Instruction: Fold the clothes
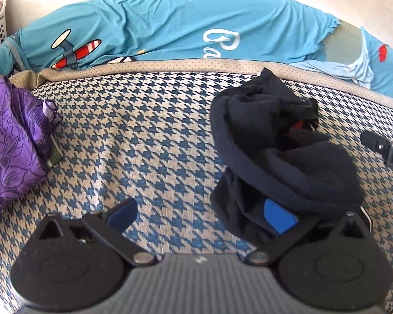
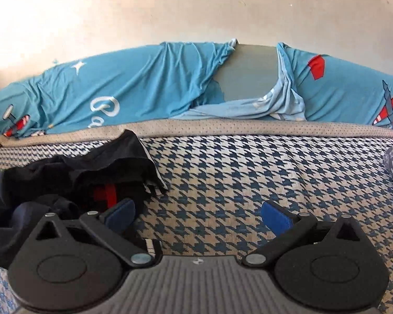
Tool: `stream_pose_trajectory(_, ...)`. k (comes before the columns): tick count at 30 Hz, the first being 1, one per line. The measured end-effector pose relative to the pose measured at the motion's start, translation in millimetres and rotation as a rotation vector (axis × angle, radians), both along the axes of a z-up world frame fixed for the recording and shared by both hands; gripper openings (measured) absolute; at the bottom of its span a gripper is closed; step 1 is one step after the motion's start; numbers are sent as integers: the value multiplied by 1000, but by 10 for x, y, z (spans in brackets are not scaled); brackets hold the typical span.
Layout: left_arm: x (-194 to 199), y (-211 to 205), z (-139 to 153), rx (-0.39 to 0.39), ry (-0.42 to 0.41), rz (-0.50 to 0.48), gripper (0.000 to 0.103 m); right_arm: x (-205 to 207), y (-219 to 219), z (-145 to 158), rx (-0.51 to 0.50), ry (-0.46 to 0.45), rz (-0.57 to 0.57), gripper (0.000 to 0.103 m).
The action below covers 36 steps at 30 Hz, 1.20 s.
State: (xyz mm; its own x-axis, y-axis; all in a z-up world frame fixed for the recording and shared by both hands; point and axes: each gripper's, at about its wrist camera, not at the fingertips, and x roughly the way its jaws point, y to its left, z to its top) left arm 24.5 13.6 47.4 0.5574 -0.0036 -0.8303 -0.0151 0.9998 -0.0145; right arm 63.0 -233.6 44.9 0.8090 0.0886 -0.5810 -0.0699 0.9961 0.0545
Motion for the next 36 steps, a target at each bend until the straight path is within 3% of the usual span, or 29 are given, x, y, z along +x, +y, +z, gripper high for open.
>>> stream_pose_trajectory(8,-71,-23,-91,42,19,-14,103,-316,169,199,188,-73,330,103)
stream_pose_trajectory(14,-12,-7,-230,59,59,-3,103,-338,485,-28,123,0,440,103)
stream_pose_trajectory(20,45,20,-311,64,84,13,103,-187,661,-330,38,101,421,103)
stream_pose_trajectory(23,80,47,-351,49,98,22,103,-100,645,-411,3,114,350,103)
stream_pose_trajectory(28,111,33,-396,51,107,17,103,16,558,-467,3,111,258,103)
stream_pose_trajectory(33,142,8,-428,37,121,9,103,84,554,-487,-68,41,175,103)
stream_pose_trajectory(36,154,-16,-429,33,123,-3,103,183,532,-541,-65,58,134,103)
